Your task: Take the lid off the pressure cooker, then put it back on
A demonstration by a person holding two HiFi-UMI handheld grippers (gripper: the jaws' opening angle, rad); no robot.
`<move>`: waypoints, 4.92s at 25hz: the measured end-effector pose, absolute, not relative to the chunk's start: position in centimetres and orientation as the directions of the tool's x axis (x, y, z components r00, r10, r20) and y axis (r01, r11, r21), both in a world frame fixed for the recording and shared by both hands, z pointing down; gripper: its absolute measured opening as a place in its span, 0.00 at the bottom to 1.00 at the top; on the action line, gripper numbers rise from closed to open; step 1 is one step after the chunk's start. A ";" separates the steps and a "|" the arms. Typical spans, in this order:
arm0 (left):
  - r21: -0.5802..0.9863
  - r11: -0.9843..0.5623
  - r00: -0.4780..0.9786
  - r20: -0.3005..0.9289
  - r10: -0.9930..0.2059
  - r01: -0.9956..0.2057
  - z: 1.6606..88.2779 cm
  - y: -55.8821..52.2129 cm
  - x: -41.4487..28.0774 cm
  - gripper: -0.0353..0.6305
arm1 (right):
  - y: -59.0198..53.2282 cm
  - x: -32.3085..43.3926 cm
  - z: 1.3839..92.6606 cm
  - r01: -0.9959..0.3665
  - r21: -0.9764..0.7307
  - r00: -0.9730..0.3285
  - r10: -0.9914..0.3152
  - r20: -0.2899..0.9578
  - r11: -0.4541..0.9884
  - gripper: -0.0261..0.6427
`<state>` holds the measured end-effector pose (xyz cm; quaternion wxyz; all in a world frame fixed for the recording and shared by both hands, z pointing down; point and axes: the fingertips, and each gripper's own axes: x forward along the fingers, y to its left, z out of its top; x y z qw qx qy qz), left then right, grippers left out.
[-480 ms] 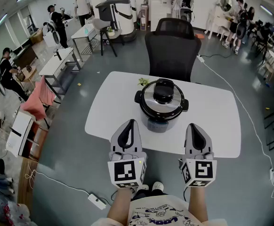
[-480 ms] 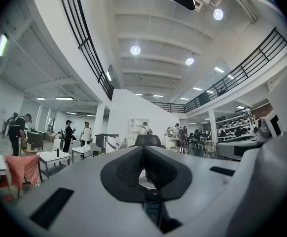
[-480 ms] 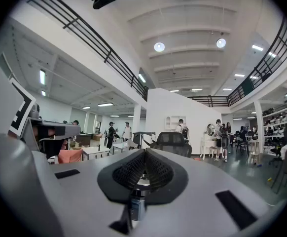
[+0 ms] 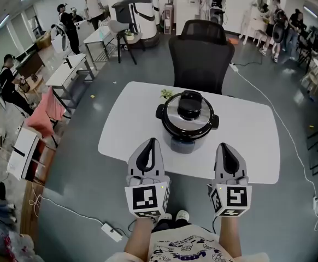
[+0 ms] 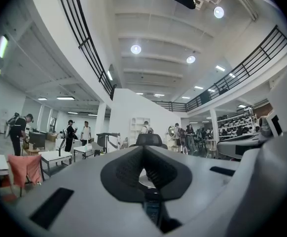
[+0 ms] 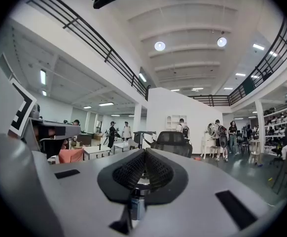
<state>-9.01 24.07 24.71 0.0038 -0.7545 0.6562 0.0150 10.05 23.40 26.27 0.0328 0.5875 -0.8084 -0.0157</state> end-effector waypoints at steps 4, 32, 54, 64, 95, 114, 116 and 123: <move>0.017 -0.110 0.110 -0.029 -0.994 -0.994 24.6 24.2 -8.9 0.07 | 23.1 10.7 26.4 -0.947 0.066 -0.313 -0.949 0.042 0.316 0.06; 0.059 -0.019 0.018 -0.008 -1.000 -0.998 26.9 17.5 -11.3 0.41 | 15.2 9.6 28.9 -0.896 0.059 -0.434 -0.895 0.102 0.441 0.47; 0.114 -0.151 0.158 0.058 -0.986 -0.982 29.2 -3.7 -15.1 0.41 | -2.6 3.5 31.9 -0.880 0.015 -0.458 -0.858 0.233 0.474 0.54; 0.128 -0.211 0.223 0.093 -0.970 -0.969 31.8 -8.4 -15.8 0.41 | -5.9 2.7 33.9 -0.891 -0.018 -0.442 -0.857 0.264 0.453 0.56; 0.501 -0.101 0.320 0.374 -0.871 -0.859 44.4 -8.3 -16.2 0.41 | -5.8 0.0 37.0 -0.599 0.069 -0.648 -0.533 0.545 0.798 0.57; 0.796 0.092 0.380 0.384 -0.842 -0.598 49.3 -9.3 -15.3 0.40 | -5.4 -1.9 40.6 -0.380 0.072 -0.585 -0.300 0.754 0.922 0.58; 0.806 0.097 0.385 0.381 -0.841 -0.584 49.5 -9.5 -15.1 0.40 | -5.5 -1.8 40.9 -0.366 0.071 -0.568 -0.284 0.772 0.928 0.58; 0.831 0.090 0.417 0.366 -0.832 -0.549 49.7 -9.9 -14.0 0.36 | -5.7 -1.4 42.2 -0.315 0.087 -0.494 -0.242 0.835 0.945 0.56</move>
